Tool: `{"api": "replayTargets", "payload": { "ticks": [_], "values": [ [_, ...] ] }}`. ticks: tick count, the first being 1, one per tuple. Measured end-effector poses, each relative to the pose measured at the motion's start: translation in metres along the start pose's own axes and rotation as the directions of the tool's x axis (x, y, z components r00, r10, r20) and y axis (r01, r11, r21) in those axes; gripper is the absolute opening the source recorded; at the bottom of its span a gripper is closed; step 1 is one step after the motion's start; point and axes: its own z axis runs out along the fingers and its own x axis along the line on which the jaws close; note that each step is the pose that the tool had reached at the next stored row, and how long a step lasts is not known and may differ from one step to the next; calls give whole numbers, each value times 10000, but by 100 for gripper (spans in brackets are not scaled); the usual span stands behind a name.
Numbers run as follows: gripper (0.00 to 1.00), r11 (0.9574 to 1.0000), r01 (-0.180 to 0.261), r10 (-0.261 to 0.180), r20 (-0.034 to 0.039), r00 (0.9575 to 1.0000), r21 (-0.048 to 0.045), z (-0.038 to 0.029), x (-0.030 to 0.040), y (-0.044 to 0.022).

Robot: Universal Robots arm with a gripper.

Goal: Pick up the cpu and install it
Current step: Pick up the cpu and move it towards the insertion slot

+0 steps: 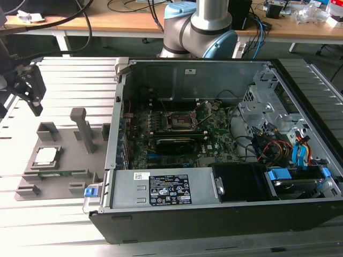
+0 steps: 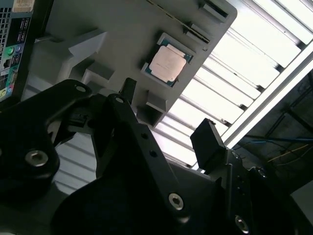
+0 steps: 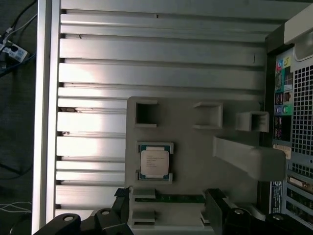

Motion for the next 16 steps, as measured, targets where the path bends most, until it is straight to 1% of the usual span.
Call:
{"api": "replayTargets", "payload": {
  "ticks": [8,9,11,16],
  "values": [
    [73,10000,-6,6,1,10000,7,90,20,-8],
    [73,10000,-58,58,1,10000,8,108,21,-8],
    [73,9998,-199,199,0,9998,12,125,21,-8],
    [73,9998,-216,216,0,9998,12,173,23,-8]
  ]
}}
